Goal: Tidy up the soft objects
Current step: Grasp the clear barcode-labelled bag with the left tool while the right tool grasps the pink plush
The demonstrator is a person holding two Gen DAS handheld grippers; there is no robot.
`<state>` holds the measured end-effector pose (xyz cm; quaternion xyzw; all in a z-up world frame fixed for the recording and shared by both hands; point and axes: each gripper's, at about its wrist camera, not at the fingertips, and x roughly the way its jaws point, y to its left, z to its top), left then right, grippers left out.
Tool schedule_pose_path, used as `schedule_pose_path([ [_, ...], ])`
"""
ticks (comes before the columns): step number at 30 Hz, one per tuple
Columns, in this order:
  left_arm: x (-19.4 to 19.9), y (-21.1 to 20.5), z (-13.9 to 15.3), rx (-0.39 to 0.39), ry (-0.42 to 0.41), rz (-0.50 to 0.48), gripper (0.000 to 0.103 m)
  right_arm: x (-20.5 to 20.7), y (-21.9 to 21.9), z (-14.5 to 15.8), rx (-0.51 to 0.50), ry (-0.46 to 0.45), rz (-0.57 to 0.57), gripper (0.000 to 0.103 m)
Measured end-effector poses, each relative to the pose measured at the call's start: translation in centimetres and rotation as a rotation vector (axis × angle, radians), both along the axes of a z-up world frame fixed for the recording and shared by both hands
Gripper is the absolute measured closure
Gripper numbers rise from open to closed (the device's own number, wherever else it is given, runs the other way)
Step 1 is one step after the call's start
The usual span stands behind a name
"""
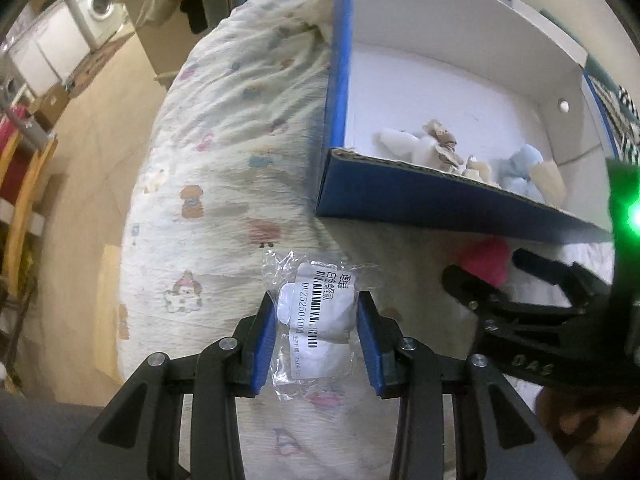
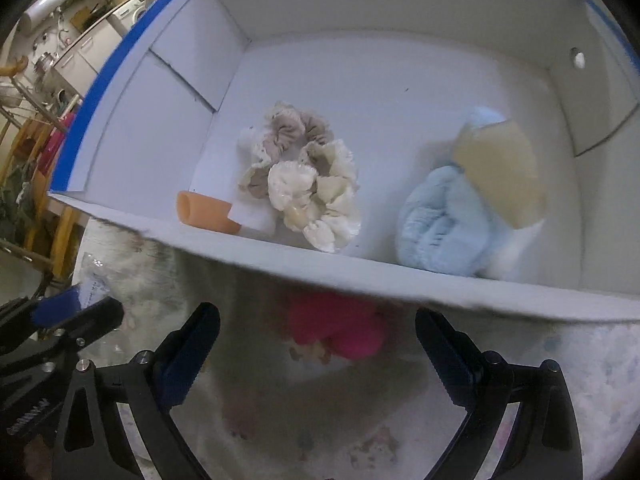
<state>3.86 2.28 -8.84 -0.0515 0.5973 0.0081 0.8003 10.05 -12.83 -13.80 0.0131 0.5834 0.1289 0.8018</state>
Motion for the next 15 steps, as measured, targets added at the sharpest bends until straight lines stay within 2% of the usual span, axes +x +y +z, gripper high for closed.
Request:
schedule_pose_path([
  [2,0.1,0.2,-0.2,-0.01,0.006,0.008,0.068,0.0,0.4,-0.4,0.0,-0.006,0.016,0.029],
  [4,0.3,0.1,-0.3,0.009,-0.002,0.002,0.068,-0.1,0.8,-0.9,-0.019,-0.009,0.043,0.04],
  [5,0.7,0.2,-0.6,0.011,-0.003,0.0,0.068,-0.2,0.8,-1.1,-0.028,-0.002,0.051,0.053],
  [7,0.9,0.2,-0.7,0.012,-0.004,-0.003,0.068,-0.5,0.8,-1.5,-0.03,0.007,0.054,0.07],
  [15,0.7,-0.7,-0.8,0.036,-0.011,-0.008,0.068,-1.3,0.4,-0.6,0.018,0.014,0.088,0.072],
])
